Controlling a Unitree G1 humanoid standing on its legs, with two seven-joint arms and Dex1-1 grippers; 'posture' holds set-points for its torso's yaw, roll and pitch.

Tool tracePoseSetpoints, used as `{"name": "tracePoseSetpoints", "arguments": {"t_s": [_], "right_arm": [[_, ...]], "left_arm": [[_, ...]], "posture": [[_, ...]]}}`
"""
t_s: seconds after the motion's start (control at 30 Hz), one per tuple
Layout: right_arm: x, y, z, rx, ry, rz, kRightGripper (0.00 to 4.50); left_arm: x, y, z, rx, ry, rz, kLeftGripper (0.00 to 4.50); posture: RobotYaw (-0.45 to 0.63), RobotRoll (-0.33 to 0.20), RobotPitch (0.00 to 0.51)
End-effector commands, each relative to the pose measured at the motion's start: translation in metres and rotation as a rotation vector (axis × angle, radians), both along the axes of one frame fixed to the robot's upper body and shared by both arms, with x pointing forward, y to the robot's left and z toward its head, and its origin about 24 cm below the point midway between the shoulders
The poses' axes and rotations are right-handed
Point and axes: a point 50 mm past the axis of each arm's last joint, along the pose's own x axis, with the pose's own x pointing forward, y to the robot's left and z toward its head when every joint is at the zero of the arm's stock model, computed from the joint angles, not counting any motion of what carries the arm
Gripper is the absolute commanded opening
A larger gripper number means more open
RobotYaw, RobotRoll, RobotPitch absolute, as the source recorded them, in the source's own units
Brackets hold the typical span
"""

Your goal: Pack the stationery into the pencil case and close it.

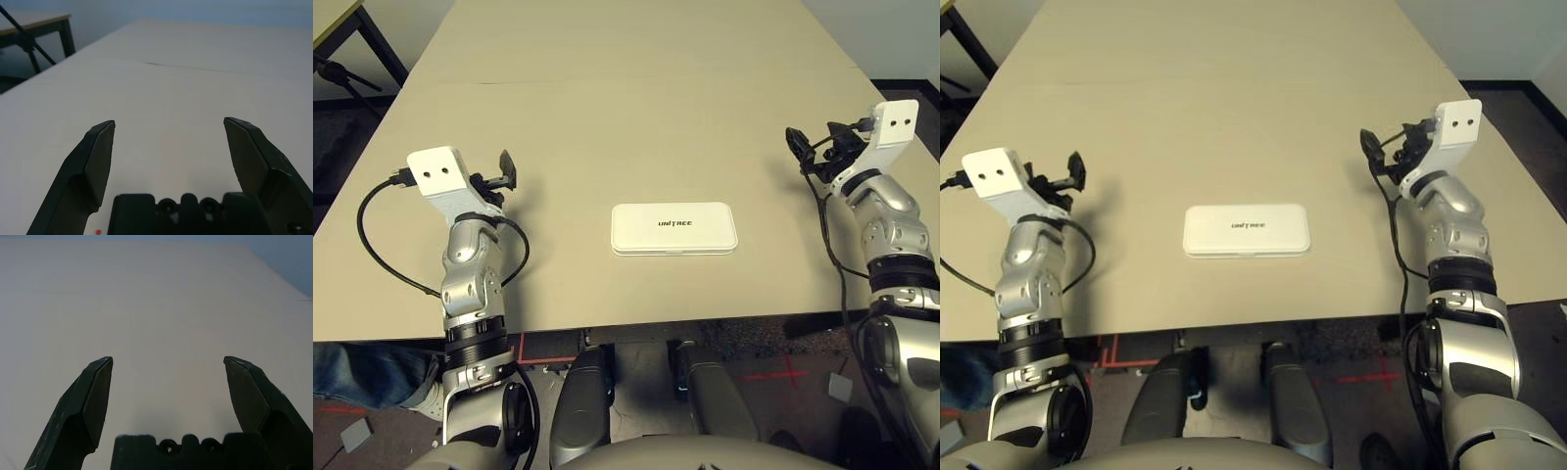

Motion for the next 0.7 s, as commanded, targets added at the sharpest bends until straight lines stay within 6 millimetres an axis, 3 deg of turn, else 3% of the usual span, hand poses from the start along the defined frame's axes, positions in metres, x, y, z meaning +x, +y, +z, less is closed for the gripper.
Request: {"name": "tracePoseSetpoints", "arguments": {"t_s": [0.03, 0.23, 0.7], "right_arm": [[-0.006, -0.017, -0.005, -0.012, -0.014, -0.140, 4.50], [-0.009, -0.029, -0.005, -0.012, -0.044, -0.278, 4.50], [-0.011, -0.019, -0.026, 0.028, 0.008, -0.246, 4.50]], "left_arm": [[-0.005, 0.007, -0.012, 0.016, 0.036, 0.028, 4.47], [-0.007, 0.010, -0.018, 0.024, 0.044, 0.040, 4.47], [-0.009, 0.007, -0.017, 0.058, 0.035, 0.051, 4.47]], "posture": [[-0.02, 0.000, 0.178], [-0.02, 0.000, 0.173], [0.00, 0.000, 0.185]]}}
